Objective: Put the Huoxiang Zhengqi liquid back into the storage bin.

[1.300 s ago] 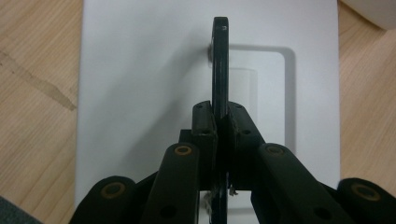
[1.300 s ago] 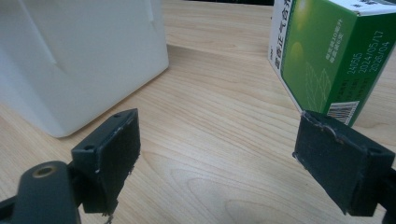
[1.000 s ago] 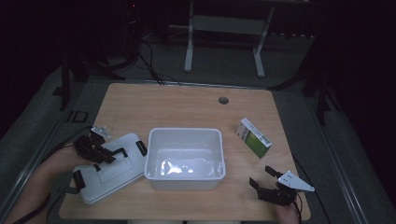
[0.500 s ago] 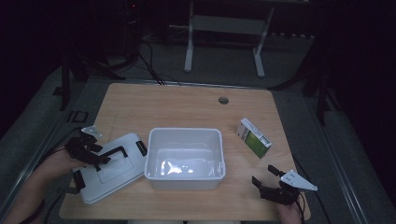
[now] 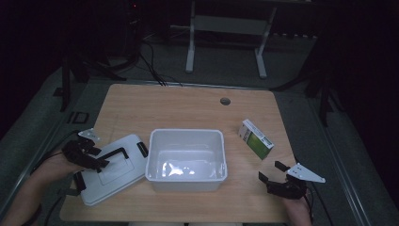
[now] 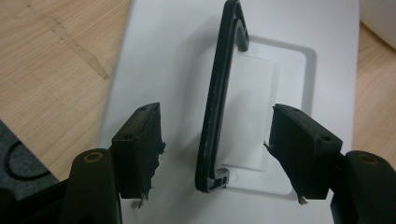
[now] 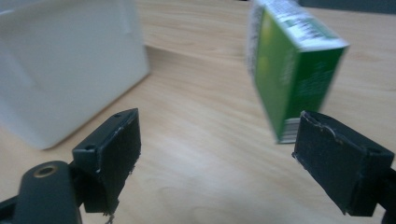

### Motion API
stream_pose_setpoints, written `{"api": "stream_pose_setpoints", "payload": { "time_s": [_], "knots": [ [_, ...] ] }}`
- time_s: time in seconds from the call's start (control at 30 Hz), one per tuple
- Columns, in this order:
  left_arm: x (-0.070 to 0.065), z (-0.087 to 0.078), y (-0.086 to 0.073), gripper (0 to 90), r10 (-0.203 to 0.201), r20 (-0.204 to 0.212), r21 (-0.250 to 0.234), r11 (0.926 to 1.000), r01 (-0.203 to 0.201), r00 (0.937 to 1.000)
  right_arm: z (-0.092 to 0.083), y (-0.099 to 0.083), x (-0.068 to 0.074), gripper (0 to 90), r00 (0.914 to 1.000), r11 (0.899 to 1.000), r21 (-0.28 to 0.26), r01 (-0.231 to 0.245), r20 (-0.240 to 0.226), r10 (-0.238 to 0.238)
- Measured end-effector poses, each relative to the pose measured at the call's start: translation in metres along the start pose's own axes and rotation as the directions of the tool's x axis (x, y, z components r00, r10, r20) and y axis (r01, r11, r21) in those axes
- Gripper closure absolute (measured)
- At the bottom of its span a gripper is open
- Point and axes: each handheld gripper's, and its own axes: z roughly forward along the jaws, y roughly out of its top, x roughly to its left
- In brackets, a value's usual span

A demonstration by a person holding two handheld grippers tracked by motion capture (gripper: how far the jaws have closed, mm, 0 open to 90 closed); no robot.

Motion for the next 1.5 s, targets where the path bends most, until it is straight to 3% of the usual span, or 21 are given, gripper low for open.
{"api": "stream_pose_setpoints", "payload": {
  "time_s": [0.07, 0.23, 0.5, 0.6, 1.07, 1.5],
  "knots": [
    [0.000, 0.001, 0.000, 34.6, 0.001, -0.002, 0.002, 1.0000, -0.001, 1.0000, 0.000, 0.004, -0.007, 20.1, 0.9998, 1.000, -0.016, -0.022, 0.005, 0.022],
    [0.000, 0.001, 0.000, 34.6, 0.001, -0.007, 0.001, 1.0000, -0.001, 1.0000, 0.007, 0.015, -0.023, 22.4, 0.9989, 1.000, -0.015, -0.015, 0.044, 0.016],
    [-0.001, 0.005, 0.002, 34.6, 0.003, 0.002, 0.007, 1.0000, -0.003, 1.0000, 0.021, 0.034, -0.043, 23.3, 0.9985, 1.000, 0.024, -0.014, 0.053, 0.012],
    [-0.001, 0.005, 0.002, 34.6, 0.007, 0.001, 0.014, 0.9999, -0.007, 1.0000, 0.029, 0.043, -0.050, 27.4, 0.9990, 0.999, 0.037, -0.009, 0.044, 0.008],
    [0.001, 0.008, 0.000, 34.6, 0.006, 0.003, 0.029, 0.9995, -0.007, 1.0000, 0.053, 0.061, -0.060, 40.1, 0.9999, 0.995, 0.096, -0.004, 0.011, 0.003],
    [0.001, 0.004, 0.002, 34.6, 0.016, -0.003, 0.026, 0.9995, -0.016, 0.9999, 0.074, 0.073, -0.063, 41.7, 0.9997, 0.984, 0.178, 0.024, -0.010, -0.022]
  ]
}}
